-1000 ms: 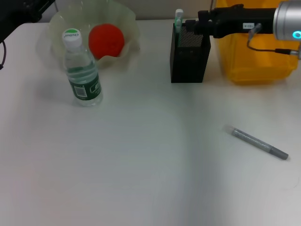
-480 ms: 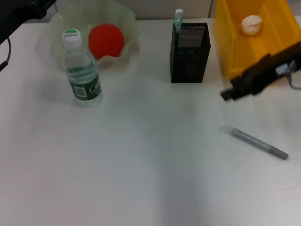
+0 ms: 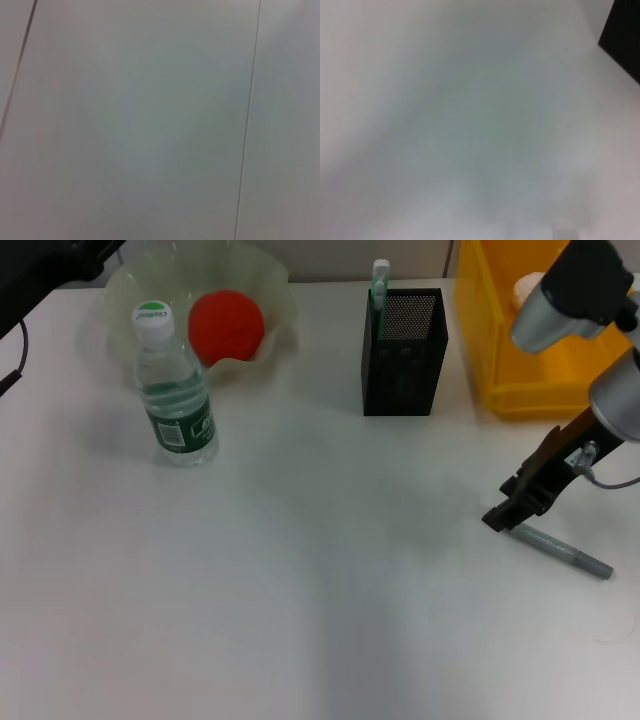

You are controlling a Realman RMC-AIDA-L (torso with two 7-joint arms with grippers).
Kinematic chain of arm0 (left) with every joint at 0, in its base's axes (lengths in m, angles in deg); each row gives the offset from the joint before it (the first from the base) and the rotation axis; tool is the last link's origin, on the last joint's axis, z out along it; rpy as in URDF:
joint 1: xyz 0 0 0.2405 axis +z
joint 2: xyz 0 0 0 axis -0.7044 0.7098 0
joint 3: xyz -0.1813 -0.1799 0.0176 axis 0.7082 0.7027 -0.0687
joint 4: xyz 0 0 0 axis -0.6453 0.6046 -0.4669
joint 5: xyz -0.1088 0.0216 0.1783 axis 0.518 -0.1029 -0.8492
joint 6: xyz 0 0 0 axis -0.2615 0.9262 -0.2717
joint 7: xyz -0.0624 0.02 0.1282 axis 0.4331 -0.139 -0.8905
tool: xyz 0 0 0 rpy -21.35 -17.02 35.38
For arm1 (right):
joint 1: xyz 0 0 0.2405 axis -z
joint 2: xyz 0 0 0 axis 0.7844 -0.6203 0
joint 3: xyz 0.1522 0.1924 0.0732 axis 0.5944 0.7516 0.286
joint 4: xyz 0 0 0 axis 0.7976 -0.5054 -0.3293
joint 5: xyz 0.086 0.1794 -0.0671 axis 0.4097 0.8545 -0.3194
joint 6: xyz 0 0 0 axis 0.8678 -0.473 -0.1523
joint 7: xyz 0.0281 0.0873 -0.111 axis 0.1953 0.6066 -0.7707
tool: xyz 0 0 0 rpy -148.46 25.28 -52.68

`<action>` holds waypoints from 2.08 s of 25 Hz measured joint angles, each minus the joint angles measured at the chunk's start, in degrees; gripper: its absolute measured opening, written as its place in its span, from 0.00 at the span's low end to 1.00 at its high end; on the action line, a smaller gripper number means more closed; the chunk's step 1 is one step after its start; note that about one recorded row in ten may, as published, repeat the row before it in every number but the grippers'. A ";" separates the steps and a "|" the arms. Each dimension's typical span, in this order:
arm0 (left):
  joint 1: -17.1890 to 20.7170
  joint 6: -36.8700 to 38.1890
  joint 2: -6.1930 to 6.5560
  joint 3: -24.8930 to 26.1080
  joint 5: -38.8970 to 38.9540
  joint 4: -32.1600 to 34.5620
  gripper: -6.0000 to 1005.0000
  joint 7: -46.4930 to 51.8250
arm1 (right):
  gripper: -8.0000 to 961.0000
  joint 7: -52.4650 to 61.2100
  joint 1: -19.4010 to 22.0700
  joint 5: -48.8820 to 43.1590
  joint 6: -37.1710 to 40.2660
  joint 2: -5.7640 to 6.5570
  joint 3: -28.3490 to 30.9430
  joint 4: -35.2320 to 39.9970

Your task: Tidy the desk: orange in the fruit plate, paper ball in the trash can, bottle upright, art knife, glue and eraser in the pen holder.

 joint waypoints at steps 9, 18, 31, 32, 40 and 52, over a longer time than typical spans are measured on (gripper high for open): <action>0.34 0.04 0.00 0.01 0.11 -0.07 0.61 0.00 | 0.43 -0.16 -1.29 -1.39 -4.02 -0.04 -2.22 -5.26; 0.37 0.00 0.11 0.02 0.03 0.00 0.61 -0.02 | 0.42 -0.07 -2.11 -1.49 -5.91 -0.04 -2.57 -8.00; 0.52 0.04 0.27 0.14 -0.01 0.17 0.61 0.00 | 0.41 0.73 -2.95 -1.59 -6.99 -0.04 -2.56 -10.54; 0.52 0.04 0.27 0.12 -0.01 0.25 0.61 -0.01 | 0.41 0.79 -3.18 -1.59 -6.99 -0.04 -2.57 -10.73; 0.55 0.00 0.27 0.41 -0.01 0.44 0.61 0.00 | 0.24 0.87 -4.74 -2.82 -6.98 -0.04 -2.30 -12.79; 0.52 0.01 0.24 0.53 0.18 0.55 0.61 -0.29 | 0.15 -13.58 4.95 26.30 -1.40 2.30 23.81 -3.88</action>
